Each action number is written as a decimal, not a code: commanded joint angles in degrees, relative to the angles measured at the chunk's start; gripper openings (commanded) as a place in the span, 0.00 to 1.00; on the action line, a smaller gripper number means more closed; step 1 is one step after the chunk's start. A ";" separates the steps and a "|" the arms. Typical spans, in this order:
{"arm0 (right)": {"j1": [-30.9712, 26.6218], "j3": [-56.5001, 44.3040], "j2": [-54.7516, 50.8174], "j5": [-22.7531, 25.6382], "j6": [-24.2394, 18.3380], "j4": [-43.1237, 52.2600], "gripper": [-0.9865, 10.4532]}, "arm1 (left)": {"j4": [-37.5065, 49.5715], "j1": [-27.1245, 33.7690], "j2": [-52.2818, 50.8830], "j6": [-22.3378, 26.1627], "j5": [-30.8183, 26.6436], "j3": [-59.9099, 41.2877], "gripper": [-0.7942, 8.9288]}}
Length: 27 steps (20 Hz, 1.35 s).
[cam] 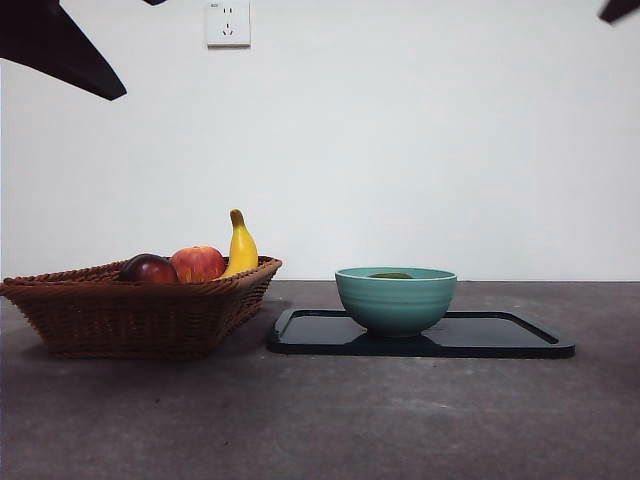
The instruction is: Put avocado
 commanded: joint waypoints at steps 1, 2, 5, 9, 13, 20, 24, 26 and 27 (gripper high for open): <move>2.40 -4.55 -3.28 -0.13 3.89 2.03 0.27 | 0.39 -0.46 0.33 0.68 0.28 0.44 0.43; 2.95 -5.75 -4.24 -0.15 4.22 2.10 0.27 | 0.37 -0.46 0.33 0.68 0.28 0.44 0.43; 3.65 -6.95 -5.62 -0.13 4.66 2.05 0.27 | 0.35 -0.46 0.33 0.68 0.28 0.44 0.43; 3.63 -6.95 -5.55 -0.15 4.68 2.21 0.27 | 0.33 -0.46 0.33 0.68 0.28 0.44 0.43; 3.63 -6.95 -5.57 -0.17 4.66 2.21 0.27 | 0.33 -0.46 0.33 0.68 0.28 0.44 0.43; 3.63 -6.95 -5.57 0.02 4.59 2.21 0.09 | 0.33 -0.46 0.33 0.68 0.28 0.44 0.09; 3.63 -6.93 -5.57 0.02 5.29 2.19 0.09 | 0.26 -0.46 0.33 0.68 0.28 0.48 0.09; 3.63 -6.93 -5.57 0.02 5.31 2.19 0.09 | 0.28 -0.46 0.33 0.68 0.28 0.48 0.09; 3.63 -6.93 -5.57 0.00 5.29 2.19 0.09 | 0.28 -0.46 0.33 0.68 0.28 0.48 0.09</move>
